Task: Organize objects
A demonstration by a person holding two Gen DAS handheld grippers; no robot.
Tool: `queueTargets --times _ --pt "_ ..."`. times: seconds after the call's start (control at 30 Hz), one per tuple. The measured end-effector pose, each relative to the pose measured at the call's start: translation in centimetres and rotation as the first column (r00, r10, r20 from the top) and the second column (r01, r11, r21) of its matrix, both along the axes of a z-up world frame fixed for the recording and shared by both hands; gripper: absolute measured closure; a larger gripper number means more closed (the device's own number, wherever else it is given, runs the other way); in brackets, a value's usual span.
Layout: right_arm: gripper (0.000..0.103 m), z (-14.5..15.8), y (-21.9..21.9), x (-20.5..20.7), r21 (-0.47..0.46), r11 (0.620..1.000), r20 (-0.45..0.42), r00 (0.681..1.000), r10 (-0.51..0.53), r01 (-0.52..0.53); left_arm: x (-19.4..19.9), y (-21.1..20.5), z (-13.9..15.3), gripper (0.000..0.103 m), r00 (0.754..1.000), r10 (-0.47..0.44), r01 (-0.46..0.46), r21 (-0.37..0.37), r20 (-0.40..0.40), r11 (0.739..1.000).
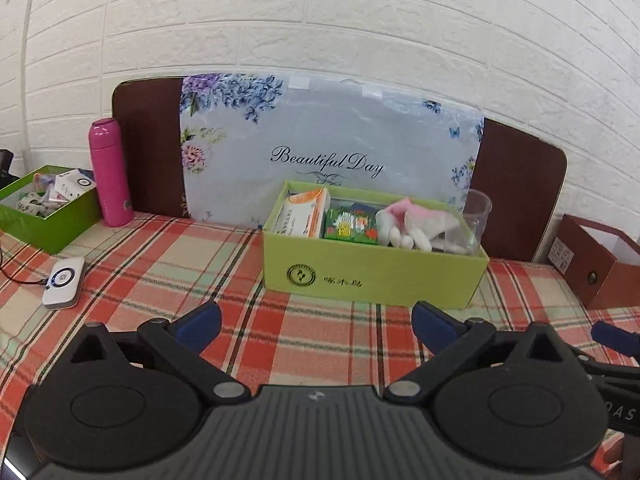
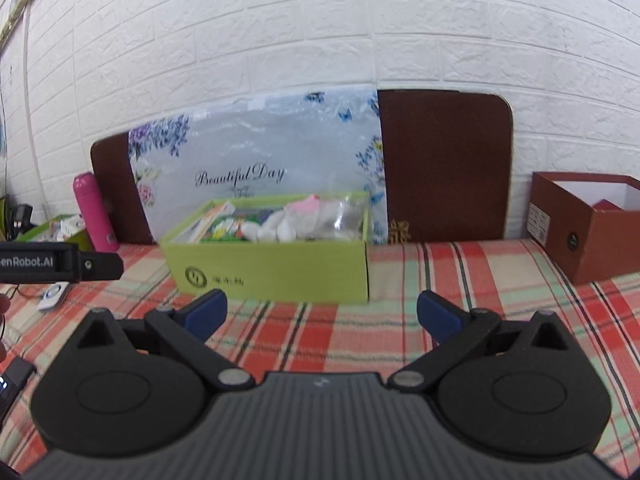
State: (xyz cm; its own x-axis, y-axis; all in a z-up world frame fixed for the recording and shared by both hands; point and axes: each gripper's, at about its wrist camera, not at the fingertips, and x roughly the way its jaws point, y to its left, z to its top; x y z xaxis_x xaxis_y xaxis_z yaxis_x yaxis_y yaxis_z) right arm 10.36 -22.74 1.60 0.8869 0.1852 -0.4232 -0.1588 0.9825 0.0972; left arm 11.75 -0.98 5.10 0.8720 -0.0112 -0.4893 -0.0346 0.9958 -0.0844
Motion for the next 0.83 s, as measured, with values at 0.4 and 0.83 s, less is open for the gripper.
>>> queueTargets --times 0.4,0.83 --pt "0.000 -1.5 1.2 -3.0 -0.058 0.998 -0.074 0.997 -0.010 0.006 -2.6 -0.3 -2.0 0.000 0.998 0.035 -0.027 0.122 -0.060 0.992" --pt "0.000 -1.5 1.6 -2.7 -0.064 0.998 -0.077 0.997 -0.011 0.006 -2.6 -0.5 -2.2 0.000 0.997 0.006 0.003 0.120 -0.078 0.993"
